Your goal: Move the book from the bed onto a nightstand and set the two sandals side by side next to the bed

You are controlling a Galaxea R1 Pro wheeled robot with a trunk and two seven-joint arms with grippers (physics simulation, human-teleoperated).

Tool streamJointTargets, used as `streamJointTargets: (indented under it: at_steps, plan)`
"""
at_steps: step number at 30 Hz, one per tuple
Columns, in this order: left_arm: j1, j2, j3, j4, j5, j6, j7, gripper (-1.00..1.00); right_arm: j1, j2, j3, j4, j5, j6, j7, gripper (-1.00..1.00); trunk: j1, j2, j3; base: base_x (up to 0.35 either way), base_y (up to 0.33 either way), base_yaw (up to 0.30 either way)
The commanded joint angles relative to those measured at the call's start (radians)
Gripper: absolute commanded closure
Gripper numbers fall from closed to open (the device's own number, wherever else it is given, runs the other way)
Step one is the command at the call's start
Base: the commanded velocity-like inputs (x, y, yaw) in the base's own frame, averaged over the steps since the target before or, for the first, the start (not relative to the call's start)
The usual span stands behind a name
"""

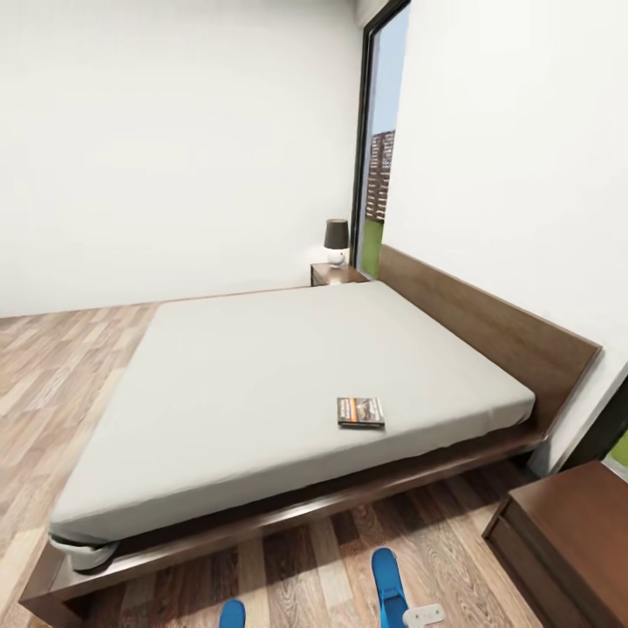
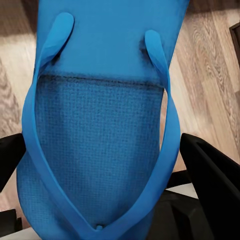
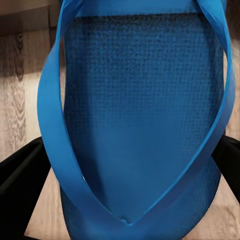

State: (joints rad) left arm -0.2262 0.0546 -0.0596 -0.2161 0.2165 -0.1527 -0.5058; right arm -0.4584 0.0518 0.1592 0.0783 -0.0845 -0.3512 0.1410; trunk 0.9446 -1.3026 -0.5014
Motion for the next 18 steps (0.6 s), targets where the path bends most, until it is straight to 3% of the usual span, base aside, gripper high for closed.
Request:
streamJointTargets:
  at_steps: [1,18]
  plan:
    - [-0.001,0.001,-0.006,0.001,0.007,-0.004,-0.002,1.00,-0.002,0.000,0.007,0.005,-0.009,-0.007,0.005,1.00,0.000,-0.001,-0.001,-0.001,0.000,0.290]
    - [-0.001,0.001,-0.005,0.001,0.007,-0.004,-0.002,1.00,-0.002,0.000,0.007,0.005,-0.009,-0.007,0.005,1.00,0.000,-0.001,-0.001,0.000,0.000,0.290]
